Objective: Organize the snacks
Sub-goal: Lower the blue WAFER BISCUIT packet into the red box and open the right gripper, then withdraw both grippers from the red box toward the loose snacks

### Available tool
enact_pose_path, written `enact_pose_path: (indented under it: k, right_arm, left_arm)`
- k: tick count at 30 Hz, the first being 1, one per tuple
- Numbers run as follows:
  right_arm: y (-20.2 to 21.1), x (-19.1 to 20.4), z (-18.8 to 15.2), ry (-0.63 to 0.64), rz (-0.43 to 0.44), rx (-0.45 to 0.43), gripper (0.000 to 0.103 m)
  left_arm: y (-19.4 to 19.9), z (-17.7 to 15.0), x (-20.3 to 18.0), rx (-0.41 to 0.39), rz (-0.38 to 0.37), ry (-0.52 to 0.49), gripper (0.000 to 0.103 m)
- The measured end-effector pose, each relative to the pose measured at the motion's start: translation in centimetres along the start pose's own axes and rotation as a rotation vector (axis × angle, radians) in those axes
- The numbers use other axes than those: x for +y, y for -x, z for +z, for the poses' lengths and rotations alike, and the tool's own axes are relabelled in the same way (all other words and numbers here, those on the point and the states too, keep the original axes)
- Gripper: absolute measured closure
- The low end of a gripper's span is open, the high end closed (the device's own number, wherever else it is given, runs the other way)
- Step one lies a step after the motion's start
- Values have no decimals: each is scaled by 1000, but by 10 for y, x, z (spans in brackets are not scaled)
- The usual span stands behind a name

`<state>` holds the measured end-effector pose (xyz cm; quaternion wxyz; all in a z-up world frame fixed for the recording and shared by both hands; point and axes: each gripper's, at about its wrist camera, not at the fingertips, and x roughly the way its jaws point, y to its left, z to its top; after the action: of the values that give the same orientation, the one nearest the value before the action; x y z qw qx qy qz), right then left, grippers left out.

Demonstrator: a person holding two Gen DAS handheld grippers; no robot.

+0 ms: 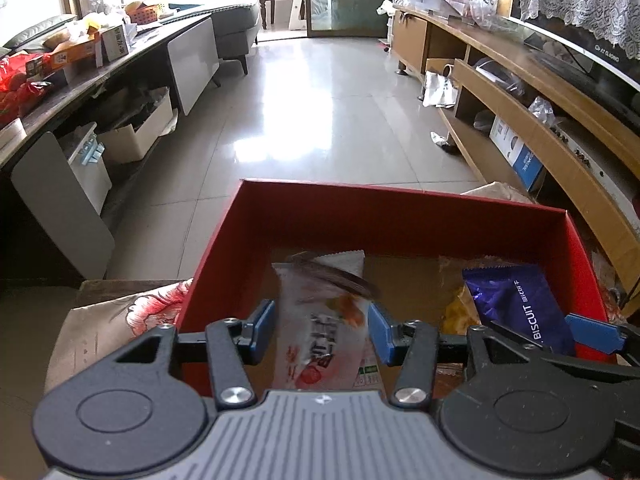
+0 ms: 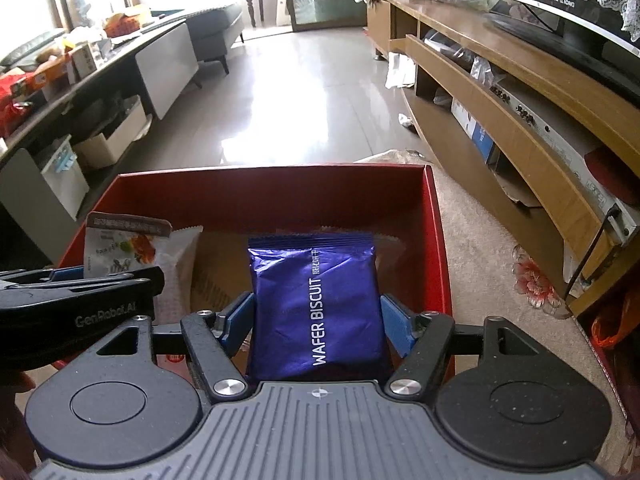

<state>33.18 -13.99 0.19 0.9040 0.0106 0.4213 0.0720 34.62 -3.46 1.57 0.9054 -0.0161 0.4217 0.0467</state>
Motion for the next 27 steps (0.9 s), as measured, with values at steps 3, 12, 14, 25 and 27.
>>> enact_pose_path:
  k: [3,12,14,25,27]
  right_arm:
    - [0,1,0,0,-10,-5,25]
    - [10,5,1,21,-48,-39,21]
    - [12,3,2,16,-43,-40,21]
    - [25,1,2,5,-50,-69,20]
    - [27,1,2,6,-56,-73,20]
  left_arm:
    - [2,1,1,-3,1,7,48]
    - [17,0,11,-20,-17,33,43]
    - [22,0,11,-27,-23,34,42]
    - [36,-3,12,-45,-32,47,42]
    - [39,-5,12,-47,-37,49,42]
